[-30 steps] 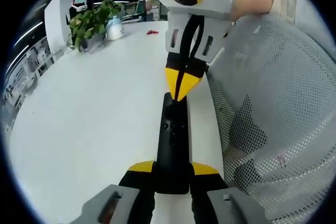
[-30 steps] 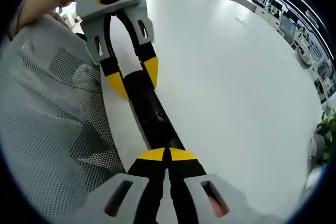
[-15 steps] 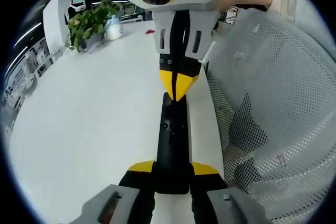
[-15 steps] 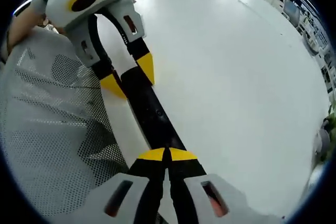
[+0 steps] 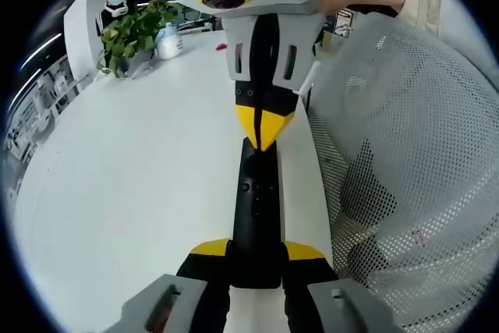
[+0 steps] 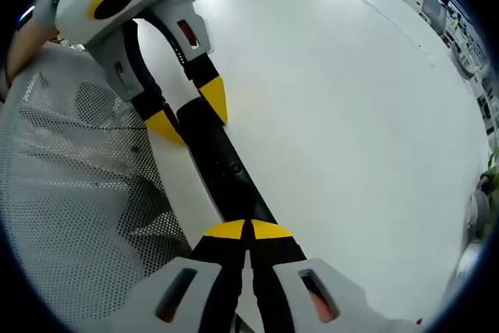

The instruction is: Press the specified remote control buttons in sequence, fully releasing each button before pressing the next.

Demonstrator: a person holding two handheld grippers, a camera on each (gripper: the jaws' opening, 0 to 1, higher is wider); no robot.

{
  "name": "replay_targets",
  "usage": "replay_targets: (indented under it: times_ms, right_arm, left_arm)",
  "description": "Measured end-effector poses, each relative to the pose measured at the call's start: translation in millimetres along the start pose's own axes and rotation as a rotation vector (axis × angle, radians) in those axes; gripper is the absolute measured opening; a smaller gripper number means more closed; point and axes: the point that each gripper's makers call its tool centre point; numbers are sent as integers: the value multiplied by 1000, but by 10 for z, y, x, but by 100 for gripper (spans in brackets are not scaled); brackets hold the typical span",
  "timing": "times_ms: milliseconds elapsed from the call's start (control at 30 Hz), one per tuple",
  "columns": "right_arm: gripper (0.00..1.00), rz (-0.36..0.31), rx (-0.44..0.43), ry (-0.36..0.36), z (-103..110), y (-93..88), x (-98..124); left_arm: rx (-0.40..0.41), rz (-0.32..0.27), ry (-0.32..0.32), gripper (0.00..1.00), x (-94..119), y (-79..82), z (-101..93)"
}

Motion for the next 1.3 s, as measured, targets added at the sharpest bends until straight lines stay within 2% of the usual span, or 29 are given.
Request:
replay_targets:
  times_ms: [133, 267, 400, 467, 533, 600, 667, 767, 967, 1100, 1300]
  right_arm:
    - [0, -35, 17, -29, 12, -2, 5]
    - [0, -104, 23, -63, 11, 0, 15]
    - [0, -171, 111, -74, 22, 8, 22]
    - [0, -176, 110, -66, 23, -4, 28]
    - [0, -186, 53, -54, 11, 13, 29]
    - [0, -189, 47, -56, 13, 19, 29]
    - [0, -197, 58, -65, 23, 23, 34]
    - [0, -189, 119, -79, 38, 33, 26]
    - [0, -209, 131, -69, 78, 95, 18]
    - [0, -182, 174, -92, 50, 77, -4]
    - [0, -195, 177, -80, 57, 114, -8]
  left_arm:
    - [1, 0, 0, 24, 0, -1, 1]
    - [3, -1, -1, 24, -1, -1, 1]
    - [4, -4, 1, 24, -2, 0, 3]
    - [5, -4, 1, 24, -1, 1, 2]
    - [5, -4, 2, 24, -1, 1, 1]
    - [5, -4, 3, 24, -1, 1, 2]
    - [3, -3, 3, 24, -1, 1, 0]
    - [3, -2, 2, 24, -1, 0, 0]
    - [6, -3, 4, 24, 0, 2, -5]
    - [5, -3, 4, 24, 1, 4, -5]
    - [6, -4, 3, 24, 3, 5, -5]
Point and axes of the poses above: the point that each gripper's makers call its tool centre point, and the gripper's own axes: x roughly backward along the fingers, z roughly to its left, y roughly out of its top, and after that the axes turned 7 degrees about -z, right-handed
